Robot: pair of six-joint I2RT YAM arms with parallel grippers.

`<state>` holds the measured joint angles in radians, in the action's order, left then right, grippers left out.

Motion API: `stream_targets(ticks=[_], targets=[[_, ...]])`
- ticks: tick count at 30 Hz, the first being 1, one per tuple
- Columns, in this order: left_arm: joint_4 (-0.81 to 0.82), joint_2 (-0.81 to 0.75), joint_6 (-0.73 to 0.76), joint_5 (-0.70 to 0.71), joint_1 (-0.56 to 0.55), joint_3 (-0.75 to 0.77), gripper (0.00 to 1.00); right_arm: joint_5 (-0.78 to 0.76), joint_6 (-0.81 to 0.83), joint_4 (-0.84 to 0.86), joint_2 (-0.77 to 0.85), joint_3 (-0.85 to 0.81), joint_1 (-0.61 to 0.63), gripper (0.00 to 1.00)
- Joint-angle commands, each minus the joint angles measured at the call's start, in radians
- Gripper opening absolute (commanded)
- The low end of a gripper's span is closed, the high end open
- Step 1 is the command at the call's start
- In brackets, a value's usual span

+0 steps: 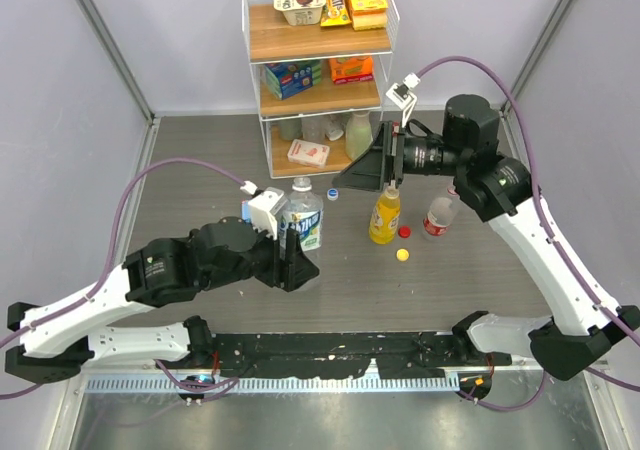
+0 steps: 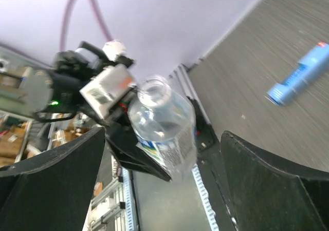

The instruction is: Unscrew the bottle caps

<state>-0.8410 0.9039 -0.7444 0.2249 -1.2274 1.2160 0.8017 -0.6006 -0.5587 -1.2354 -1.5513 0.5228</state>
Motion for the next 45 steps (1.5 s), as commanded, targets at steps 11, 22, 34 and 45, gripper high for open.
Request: stream_targets(ticks=[11,22,34,45], targets=[[0.184,0.113,0.069,-0.22,0.003,0.062,0.0,0.206,-0.193,0.392,-0.004,0.066,0.003,0.86],[0.204,0.139,0.08,-0.252,0.003,0.085,0.0,0.183,-0.033,0.204,0.002,0.062,0.005,0.84],[0.229,0.155,0.083,-0.242,0.003,0.088,0.0,0.254,-0.014,0.201,-0.004,0.069,0.025,0.62],[0.221,0.142,0.083,-0.196,0.003,0.085,0.61,0.264,0.001,0.187,-0.027,0.053,0.028,0.04]])
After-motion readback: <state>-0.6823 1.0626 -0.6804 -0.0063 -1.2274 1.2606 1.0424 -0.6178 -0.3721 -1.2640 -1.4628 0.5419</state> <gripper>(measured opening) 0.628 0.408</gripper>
